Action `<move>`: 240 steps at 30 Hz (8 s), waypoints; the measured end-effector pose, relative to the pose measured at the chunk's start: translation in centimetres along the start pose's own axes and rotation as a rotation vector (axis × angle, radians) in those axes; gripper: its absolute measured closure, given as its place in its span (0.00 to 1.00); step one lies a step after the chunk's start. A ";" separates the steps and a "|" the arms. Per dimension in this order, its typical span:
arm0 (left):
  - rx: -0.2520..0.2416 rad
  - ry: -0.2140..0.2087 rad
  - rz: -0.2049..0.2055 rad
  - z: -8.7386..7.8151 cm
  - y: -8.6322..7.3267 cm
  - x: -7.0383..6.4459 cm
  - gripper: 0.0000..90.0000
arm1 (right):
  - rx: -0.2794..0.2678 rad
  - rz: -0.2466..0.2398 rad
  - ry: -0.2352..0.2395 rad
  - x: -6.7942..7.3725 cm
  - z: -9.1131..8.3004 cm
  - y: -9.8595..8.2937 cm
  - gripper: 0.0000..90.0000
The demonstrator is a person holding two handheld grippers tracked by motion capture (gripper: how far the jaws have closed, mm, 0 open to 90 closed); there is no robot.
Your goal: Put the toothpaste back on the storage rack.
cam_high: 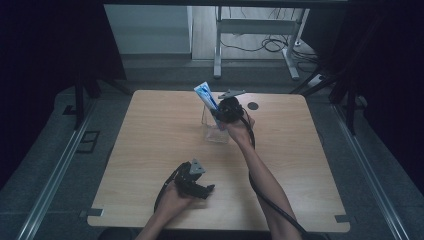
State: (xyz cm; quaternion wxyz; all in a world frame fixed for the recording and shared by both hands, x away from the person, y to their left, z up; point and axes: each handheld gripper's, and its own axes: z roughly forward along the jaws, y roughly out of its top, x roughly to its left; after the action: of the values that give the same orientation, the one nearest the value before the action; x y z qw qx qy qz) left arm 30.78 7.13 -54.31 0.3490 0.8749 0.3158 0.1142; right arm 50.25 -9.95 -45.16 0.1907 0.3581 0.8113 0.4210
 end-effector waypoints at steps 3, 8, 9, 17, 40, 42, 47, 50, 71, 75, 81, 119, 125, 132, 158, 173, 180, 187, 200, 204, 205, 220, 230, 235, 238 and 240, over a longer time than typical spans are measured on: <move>0.000 0.000 0.000 0.0 0.0 0.0 0.12 | 0.019 -0.005 0.002 0.1 0.2 -0.1 0.78; 0.000 0.000 -0.001 0.0 0.0 0.0 0.12 | 0.052 -0.018 0.000 0.2 0.6 -0.3 0.78; 0.000 0.000 0.000 0.0 0.0 0.0 0.12 | 0.055 -0.031 -0.004 0.3 0.7 -0.3 0.77; 0.000 0.000 0.000 0.0 0.0 0.0 0.12 | 0.059 -0.024 0.011 0.3 0.6 -0.3 0.73; 0.001 0.000 0.000 0.0 0.0 0.0 0.12 | -0.006 -0.012 0.040 0.1 -1.7 0.3 0.67; 0.001 -0.001 0.000 0.0 0.0 0.0 0.12 | -0.007 -0.018 0.040 0.1 -1.8 0.2 0.66; 0.000 -0.001 0.000 0.0 0.0 0.0 0.12 | -0.015 -0.037 0.039 0.3 -2.0 0.2 0.62; 0.000 0.000 0.000 0.0 0.0 0.0 0.12 | -0.020 -0.049 0.040 0.4 -2.3 0.3 0.60; -0.002 0.000 0.002 0.0 0.0 0.0 0.12 | -0.023 -0.057 0.064 0.4 -4.4 0.3 0.47; -0.002 0.001 0.002 0.0 0.0 0.0 0.12 | -0.020 -0.063 0.069 0.5 -4.7 0.2 0.44; -0.001 0.000 0.002 0.0 0.0 0.0 0.12 | -0.019 -0.060 0.077 0.6 -5.0 -0.1 0.40; -0.003 0.001 0.002 0.0 0.0 0.0 0.12 | -0.024 -0.065 0.143 0.6 -8.0 -3.8 0.15; -0.003 0.000 0.003 0.0 0.0 0.0 0.12 | -0.019 -0.071 0.137 0.6 -8.4 -4.4 0.14; -0.003 0.000 0.003 0.0 0.0 0.0 0.12 | -0.014 -0.069 0.129 0.5 -9.1 -5.4 0.11; -0.003 0.001 0.003 0.0 0.0 0.0 0.12 | -0.011 -0.046 0.103 -0.5 -11.7 -9.0 0.11; -0.004 0.001 -0.003 0.0 0.0 0.0 0.12 | -0.007 -0.027 0.105 -0.7 -12.4 -11.5 0.12; -0.004 0.001 -0.004 0.0 0.0 0.0 0.12 | -0.006 -0.040 0.104 -0.4 -12.5 -12.5 0.12; -0.003 0.000 -0.006 0.0 0.0 0.0 0.12 | -0.016 -0.057 0.101 0.1 -13.1 -13.1 0.12; -0.003 0.000 -0.004 0.0 0.0 0.0 0.12 | -0.016 -0.068 0.094 0.7 -14.5 -14.8 0.12; -0.004 0.000 -0.005 0.0 0.0 0.0 0.12 | -0.017 -0.066 0.087 0.7 -15.1 -15.3 0.12; -0.004 0.000 -0.004 0.0 0.0 0.0 0.12 | -0.018 -0.065 0.086 0.7 -15.2 -15.5 0.12; -0.004 0.000 -0.005 0.0 0.0 0.0 0.12 | -0.004 -0.034 0.067 0.3 -16.8 -18.5 0.12; -0.004 0.000 -0.004 0.0 0.0 0.0 0.12 | 0.035 -0.029 0.057 0.2 -17.3 -20.4 0.12; -0.004 0.000 -0.004 0.0 0.0 0.0 0.12 | 0.065 -0.041 0.048 0.4 -17.1 -21.2 0.12; -0.004 0.000 -0.005 0.0 0.0 0.0 0.12 | 0.089 -0.055 0.041 0.5 -16.8 -21.6 0.12; -0.004 0.000 -0.006 0.0 0.0 0.0 0.12 | 0.110 -0.066 0.039 0.7 -16.5 -21.8 0.12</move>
State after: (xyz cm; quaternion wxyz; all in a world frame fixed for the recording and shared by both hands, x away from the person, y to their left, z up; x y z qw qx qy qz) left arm 30.75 7.10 -54.34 0.3513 0.8733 0.3179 0.1138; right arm 30.50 -27.00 -53.60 0.1683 0.3329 0.8482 0.3761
